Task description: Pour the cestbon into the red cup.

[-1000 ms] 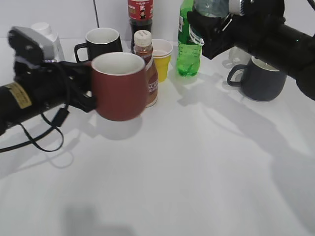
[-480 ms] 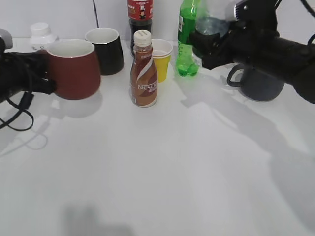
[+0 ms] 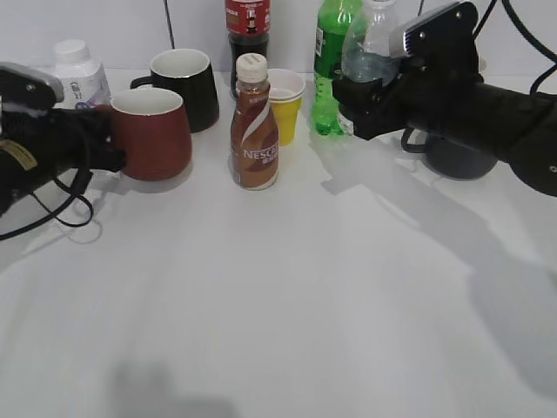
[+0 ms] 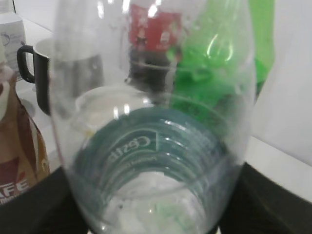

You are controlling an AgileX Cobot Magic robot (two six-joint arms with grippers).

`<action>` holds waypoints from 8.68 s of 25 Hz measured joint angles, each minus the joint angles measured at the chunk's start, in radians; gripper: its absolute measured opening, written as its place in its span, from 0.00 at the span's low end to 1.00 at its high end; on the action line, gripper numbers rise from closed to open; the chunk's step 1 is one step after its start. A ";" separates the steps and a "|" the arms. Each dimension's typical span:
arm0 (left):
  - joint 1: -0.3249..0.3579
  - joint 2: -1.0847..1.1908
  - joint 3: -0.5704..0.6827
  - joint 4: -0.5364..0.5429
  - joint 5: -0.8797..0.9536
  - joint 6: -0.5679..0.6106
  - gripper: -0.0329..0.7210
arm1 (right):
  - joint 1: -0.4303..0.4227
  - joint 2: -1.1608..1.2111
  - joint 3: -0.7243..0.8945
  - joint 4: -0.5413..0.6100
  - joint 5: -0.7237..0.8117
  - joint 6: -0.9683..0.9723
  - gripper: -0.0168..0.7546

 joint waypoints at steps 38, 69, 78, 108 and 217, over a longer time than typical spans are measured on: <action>0.000 -0.011 0.167 0.017 -0.180 -0.009 0.36 | 0.000 0.132 -0.024 0.018 0.032 -0.017 0.64; -0.001 -0.360 0.381 0.013 -0.152 -0.125 0.36 | 0.000 0.037 0.142 -0.045 0.026 0.165 0.88; -0.003 -0.646 0.347 0.013 0.342 -0.316 0.36 | 0.000 -0.155 0.251 -0.147 0.273 0.341 0.87; -0.254 -1.527 -0.030 -0.257 2.220 -0.263 0.36 | 0.002 -0.685 0.304 -1.215 1.048 1.457 0.79; 0.049 -1.983 0.230 -0.308 2.068 0.026 0.36 | -0.281 -1.882 0.383 0.580 1.858 -0.246 0.78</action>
